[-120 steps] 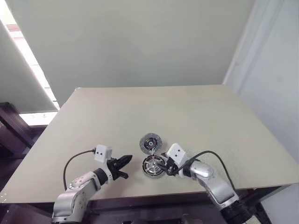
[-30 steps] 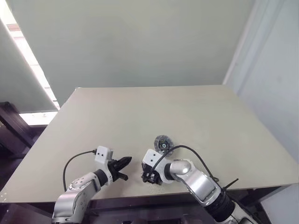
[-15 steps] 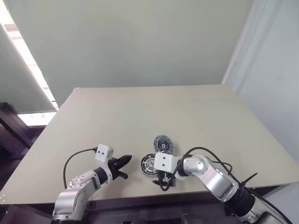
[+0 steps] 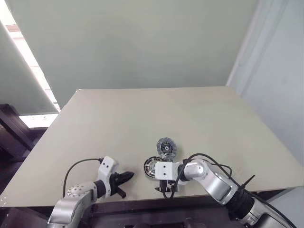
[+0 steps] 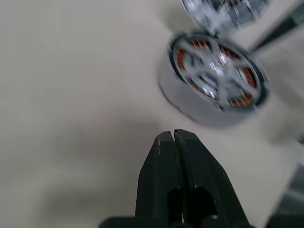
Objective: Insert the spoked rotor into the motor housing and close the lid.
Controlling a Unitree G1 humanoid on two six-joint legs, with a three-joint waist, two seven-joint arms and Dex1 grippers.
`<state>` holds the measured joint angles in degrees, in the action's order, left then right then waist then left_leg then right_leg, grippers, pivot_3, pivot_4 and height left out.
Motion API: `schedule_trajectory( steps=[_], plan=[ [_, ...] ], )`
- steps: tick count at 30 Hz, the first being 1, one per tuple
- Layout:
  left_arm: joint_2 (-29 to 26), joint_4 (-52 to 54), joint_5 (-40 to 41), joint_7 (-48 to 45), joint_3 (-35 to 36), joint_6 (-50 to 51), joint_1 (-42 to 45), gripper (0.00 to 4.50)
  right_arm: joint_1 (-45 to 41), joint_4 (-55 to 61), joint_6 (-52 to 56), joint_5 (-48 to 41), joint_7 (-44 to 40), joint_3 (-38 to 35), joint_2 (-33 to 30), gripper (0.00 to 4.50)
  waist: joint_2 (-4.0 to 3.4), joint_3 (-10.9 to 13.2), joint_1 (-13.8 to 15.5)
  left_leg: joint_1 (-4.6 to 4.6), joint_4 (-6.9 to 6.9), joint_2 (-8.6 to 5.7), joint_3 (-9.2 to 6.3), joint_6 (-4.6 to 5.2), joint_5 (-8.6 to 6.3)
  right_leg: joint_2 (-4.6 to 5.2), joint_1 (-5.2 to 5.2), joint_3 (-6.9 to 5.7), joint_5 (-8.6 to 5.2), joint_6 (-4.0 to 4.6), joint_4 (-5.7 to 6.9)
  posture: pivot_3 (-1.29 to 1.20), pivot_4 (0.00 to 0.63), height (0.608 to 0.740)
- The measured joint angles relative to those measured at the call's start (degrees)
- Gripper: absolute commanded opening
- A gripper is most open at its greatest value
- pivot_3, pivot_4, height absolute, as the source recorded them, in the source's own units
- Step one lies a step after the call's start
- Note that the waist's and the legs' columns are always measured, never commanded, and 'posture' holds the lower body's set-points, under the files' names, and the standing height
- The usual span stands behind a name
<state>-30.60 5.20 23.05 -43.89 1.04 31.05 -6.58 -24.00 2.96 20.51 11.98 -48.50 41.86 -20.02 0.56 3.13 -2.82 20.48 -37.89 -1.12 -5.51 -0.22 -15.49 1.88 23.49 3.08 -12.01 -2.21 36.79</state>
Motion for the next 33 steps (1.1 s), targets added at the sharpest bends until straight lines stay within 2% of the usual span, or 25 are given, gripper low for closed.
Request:
schedule_trajectory(
  steps=[6, 14, 18, 25, 28, 33],
  plan=[
    [-2.1, 1.0, -0.1, -3.6, -2.2, 0.4, -0.1, 0.0, 0.0, -1.2, 2.0, 1.4, 0.0, -0.1, 0.0, 4.47, -0.01, 0.0, 0.0, -0.02, 0.01, 0.0, 0.0, 0.0, 0.0, 0.0, 0.0, 0.0, 0.0, 0.0, 0.01, 0.0, 0.0, 0.74],
    [-2.0, 0.7, -1.0, -4.9, -4.4, -0.3, 0.7, 0.0, 0.4, -1.2, 3.4, 1.6, -0.4, -0.2, -0.2, 4.47, -0.01, 0.0, 0.0, -0.01, 0.0, 0.01, 0.0, 0.0, 0.0, 0.0, 0.0, 0.0, 0.0, 0.0, 0.01, 0.0, 0.0, 0.74],
    [-2.0, -0.3, -1.7, -5.2, -4.6, -0.8, 1.8, 0.0, 0.4, -1.9, 3.4, 1.7, -0.2, -0.2, 0.4, 3.62, 0.0, 0.0, 0.0, -0.04, 0.01, 0.01, 0.0, 0.0, 0.0, -0.01, -0.02, -0.01, 0.0, 0.0, 0.02, 0.0, 0.0, 0.74],
    [-1.7, -1.7, -2.0, -5.3, -4.6, -1.8, 2.5, 0.0, -0.1, -3.5, 2.4, 2.6, 0.8, -0.5, 1.7, 1.12, 0.0, 0.0, 0.0, -0.07, 0.02, 0.01, 0.0, 0.0, 0.0, 0.0, -0.04, 0.0, 0.01, -0.01, 0.02, 0.0, 0.0, 0.74],
    [-1.6, -2.5, -2.0, -4.8, -4.3, -2.4, 2.5, 0.0, 0.1, -3.7, 1.9, 2.6, 0.7, -0.3, 2.3, 0.2, 0.0, 0.0, -0.1, -0.16, -0.01, 0.04, 0.03, 0.01, 0.01, -0.02, -0.05, 0.0, 0.01, 0.0, 0.11, 0.0, 0.0, 0.74],
    [-1.6, -3.4, -2.0, -4.4, -3.7, -3.2, 2.3, 0.0, 0.4, -4.1, 2.3, 2.6, 0.9, -0.5, 3.2, 0.09, -0.02, 0.0, -0.1, -0.2, -0.05, 0.05, 0.04, 0.01, 0.02, -0.02, -0.08, -0.01, 0.0, 0.01, 0.13, 0.0, 0.0, 0.74]
  ],
)
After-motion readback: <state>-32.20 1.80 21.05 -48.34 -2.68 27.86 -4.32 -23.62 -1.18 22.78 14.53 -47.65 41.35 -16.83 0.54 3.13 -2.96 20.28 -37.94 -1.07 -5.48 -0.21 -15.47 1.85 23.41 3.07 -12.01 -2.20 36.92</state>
